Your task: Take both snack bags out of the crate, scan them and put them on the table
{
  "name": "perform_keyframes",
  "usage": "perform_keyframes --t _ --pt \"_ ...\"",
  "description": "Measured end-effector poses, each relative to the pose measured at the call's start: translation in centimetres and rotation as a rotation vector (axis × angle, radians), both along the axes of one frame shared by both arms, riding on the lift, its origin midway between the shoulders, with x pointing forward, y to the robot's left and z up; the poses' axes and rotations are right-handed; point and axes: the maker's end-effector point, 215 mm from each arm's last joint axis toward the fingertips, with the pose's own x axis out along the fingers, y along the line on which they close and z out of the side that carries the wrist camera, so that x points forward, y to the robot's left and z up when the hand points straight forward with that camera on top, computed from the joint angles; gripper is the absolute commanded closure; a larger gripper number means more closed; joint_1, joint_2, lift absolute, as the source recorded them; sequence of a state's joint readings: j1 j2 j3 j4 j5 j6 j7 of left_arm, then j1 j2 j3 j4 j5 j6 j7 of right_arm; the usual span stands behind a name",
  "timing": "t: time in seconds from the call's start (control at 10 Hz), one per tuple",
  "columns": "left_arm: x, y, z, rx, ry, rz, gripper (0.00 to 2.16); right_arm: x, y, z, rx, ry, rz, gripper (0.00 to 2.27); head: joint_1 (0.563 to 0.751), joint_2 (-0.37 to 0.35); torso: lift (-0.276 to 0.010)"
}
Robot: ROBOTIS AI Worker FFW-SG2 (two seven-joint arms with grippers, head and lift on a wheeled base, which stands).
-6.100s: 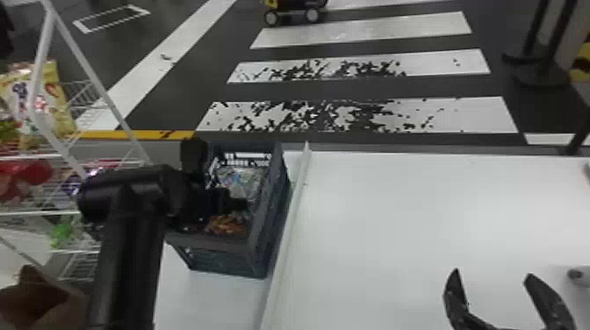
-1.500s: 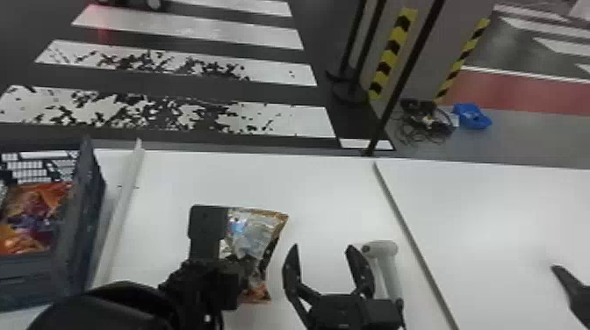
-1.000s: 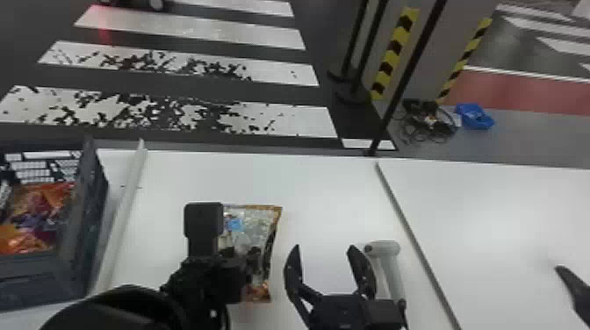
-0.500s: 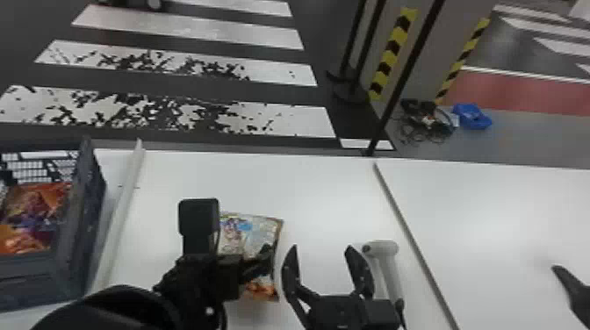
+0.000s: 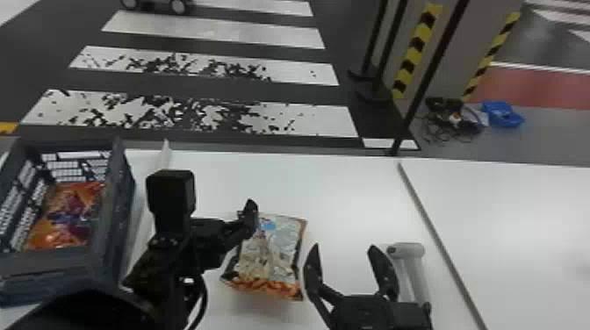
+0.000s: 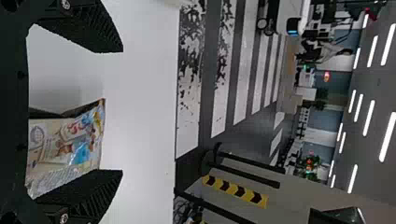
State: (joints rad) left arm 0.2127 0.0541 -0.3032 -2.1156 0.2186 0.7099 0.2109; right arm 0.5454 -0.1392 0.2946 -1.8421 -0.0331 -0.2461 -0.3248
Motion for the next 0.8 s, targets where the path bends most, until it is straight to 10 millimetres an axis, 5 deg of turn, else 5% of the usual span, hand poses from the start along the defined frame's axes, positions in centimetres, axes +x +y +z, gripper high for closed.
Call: perform_keyframes --t 0.5,0.8 --pt "-0.9 8.4 8.9 0.093 -0.411 0.097 0.08 0.7 1.4 0.7 0.015 -0.014 0.022 0.1 0.695 0.013 -0.093" --pt "-4.1 11.9 10.0 0.113 -0.517 0.129 0.09 1.3 2.6 0.6 0.011 0.001 0.045 0.17 0.695 0.074 -0.093"
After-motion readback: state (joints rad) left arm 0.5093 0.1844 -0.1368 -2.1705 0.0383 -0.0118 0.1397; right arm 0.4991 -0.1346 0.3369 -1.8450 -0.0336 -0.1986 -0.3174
